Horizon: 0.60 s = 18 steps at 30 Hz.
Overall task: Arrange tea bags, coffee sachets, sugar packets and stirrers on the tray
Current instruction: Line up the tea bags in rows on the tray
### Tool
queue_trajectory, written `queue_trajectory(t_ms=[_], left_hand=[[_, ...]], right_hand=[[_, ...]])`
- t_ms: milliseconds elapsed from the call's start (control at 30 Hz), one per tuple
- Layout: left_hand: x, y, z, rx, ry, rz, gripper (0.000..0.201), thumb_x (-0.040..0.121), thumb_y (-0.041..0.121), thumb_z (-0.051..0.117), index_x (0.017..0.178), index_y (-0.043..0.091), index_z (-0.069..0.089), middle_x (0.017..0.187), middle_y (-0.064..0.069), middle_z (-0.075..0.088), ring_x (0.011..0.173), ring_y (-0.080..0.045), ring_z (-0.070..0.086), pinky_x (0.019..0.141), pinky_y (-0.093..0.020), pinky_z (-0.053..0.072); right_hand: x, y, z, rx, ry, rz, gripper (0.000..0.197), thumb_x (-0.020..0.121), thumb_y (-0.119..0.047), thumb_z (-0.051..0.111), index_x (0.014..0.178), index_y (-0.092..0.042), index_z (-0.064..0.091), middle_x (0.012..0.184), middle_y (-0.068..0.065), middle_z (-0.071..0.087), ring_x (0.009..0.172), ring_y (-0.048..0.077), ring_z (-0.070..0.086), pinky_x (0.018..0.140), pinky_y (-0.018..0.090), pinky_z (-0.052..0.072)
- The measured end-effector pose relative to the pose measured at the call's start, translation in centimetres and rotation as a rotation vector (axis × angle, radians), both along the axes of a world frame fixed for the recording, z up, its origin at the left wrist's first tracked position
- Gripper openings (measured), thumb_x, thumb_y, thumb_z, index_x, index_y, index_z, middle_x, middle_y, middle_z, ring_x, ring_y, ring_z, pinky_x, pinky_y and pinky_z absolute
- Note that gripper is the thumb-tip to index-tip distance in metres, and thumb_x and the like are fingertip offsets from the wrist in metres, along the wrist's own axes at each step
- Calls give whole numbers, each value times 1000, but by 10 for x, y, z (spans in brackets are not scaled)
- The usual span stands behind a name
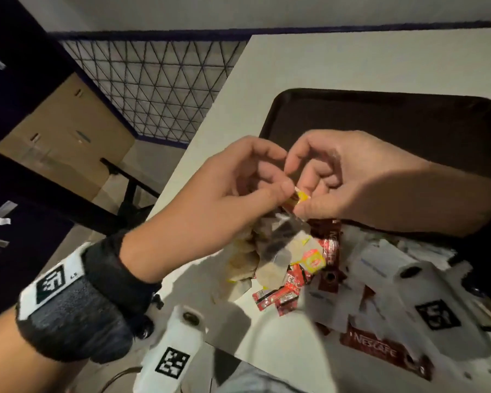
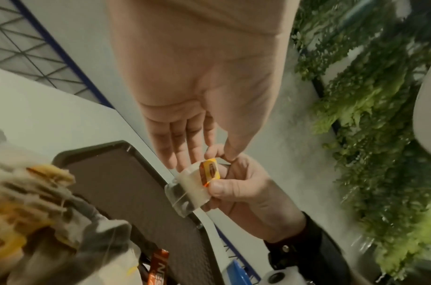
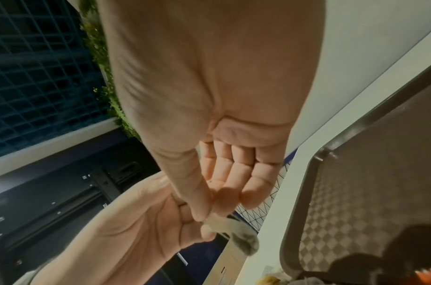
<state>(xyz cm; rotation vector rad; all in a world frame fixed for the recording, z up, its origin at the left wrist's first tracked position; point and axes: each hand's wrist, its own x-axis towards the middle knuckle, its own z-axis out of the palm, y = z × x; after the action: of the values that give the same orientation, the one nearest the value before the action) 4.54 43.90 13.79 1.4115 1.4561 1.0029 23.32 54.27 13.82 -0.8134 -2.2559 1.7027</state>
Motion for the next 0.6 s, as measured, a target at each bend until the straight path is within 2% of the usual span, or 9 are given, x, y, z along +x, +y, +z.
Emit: queue_trajectory(t_ms=[100,167,200,233,300,367,467,533,600], left_hand=[[0,0,-21,7,-20,4,37,84,16,73,119,11,62,91,-8,75,84,-26,68,92,-54,55],[-2,-3,-32,25,-33,18,35,82,15,73,116,13,66,87,-7,74,83,-25,67,95,-58,53],[-3,-5,-36,41,-49,29,34,81,14,74,114,13,67,85,-6,73,81,-26,65,94,-57,55],[-3,-9,-39,63,-64,41,34,80,13,75,113,13,67,82,-4,73,80,-25,64,89,-52,56],[-2,-20,-44,113,-105,62,31,85,7,77,113,12,66,79,0,72,77,-24,62,78,-39,56],[1,-34,-45,164,-149,71,27,90,1,73,113,13,66,78,2,72,76,-24,60,71,-31,55],[6,-55,-45,229,-154,63,25,93,3,71,113,16,64,80,2,73,75,-15,64,68,-26,54],[7,-68,-44,250,-180,67,25,94,5,70,115,17,63,84,1,74,78,-12,67,68,-26,55],[7,-81,-45,233,-233,64,26,94,8,71,117,18,61,85,1,75,81,-12,69,68,-26,55]], right_hand=[[4,-4,-14,58,0,0,44,75,-10,86,106,-28,61,81,7,74,65,23,68,65,52,55],[6,-12,-21,113,-1,-23,44,75,-12,87,108,-29,62,83,7,75,70,32,70,70,60,56],[6,-17,-24,133,2,-49,44,75,-12,87,108,-29,62,83,8,75,69,32,69,72,61,56],[7,-23,-26,140,10,-90,44,75,-11,87,107,-28,63,82,8,75,66,27,68,72,58,56],[9,-37,-26,118,31,-181,40,76,-10,86,107,-24,66,79,7,74,65,17,65,69,45,54],[11,-55,-22,68,44,-243,32,78,-8,84,106,-17,69,78,10,73,65,16,64,66,33,52],[12,-83,-13,54,49,-293,21,79,-8,82,98,-6,75,80,22,71,72,26,62,69,37,50],[11,-98,-8,75,65,-319,20,79,-6,81,96,-1,74,76,21,68,71,28,59,68,39,48],[9,-113,-6,104,86,-329,20,80,-4,80,98,0,73,76,18,68,68,26,59,65,33,49]])
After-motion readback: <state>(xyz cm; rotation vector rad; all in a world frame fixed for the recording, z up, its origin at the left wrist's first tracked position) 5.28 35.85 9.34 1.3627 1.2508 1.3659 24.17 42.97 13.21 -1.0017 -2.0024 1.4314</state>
